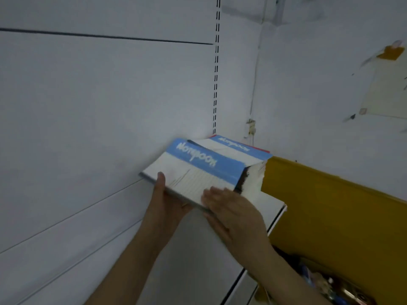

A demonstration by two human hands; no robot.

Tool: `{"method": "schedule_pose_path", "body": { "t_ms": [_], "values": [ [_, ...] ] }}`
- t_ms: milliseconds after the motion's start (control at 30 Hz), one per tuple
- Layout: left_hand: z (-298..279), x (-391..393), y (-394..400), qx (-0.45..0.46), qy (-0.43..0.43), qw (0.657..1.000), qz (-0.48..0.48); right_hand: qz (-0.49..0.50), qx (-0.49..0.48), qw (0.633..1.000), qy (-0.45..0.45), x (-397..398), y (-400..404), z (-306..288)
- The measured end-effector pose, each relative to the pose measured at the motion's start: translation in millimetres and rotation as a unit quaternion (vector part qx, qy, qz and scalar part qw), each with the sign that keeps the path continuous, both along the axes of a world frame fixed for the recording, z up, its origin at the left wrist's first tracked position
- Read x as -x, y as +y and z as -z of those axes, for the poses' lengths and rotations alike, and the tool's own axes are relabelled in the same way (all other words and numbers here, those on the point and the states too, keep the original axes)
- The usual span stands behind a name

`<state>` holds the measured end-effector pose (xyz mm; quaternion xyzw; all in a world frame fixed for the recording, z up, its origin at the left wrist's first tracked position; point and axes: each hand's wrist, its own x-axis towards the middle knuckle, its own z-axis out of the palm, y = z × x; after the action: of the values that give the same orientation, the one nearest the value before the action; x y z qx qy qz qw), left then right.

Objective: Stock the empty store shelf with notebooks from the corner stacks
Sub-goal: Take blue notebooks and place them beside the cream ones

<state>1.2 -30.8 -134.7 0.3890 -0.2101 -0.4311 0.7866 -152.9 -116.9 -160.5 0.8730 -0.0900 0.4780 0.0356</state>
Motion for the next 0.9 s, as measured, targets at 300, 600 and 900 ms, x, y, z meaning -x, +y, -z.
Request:
{"method": "schedule_pose_path", "body": {
  "t_ms": [300,600,900],
  "values": [
    [-34.7,-27.8,27.9,-0.185,-0.105,0.975,-0.056,0.135,-0.128,0.981,0.050,-2.4,-38.7,-56.0],
    [-26.7,-11.0,20.2,-0.150,-0.024,0.987,-0.061,0.138,-0.146,0.979,-0.028,-9.6,-30.8,-58.2],
    [-22.8,-1.6,17.3,-0.138,-0.035,0.984,-0.104,-0.061,-0.094,0.990,0.090,-3.3,26.1,-30.4]
  ]
}}
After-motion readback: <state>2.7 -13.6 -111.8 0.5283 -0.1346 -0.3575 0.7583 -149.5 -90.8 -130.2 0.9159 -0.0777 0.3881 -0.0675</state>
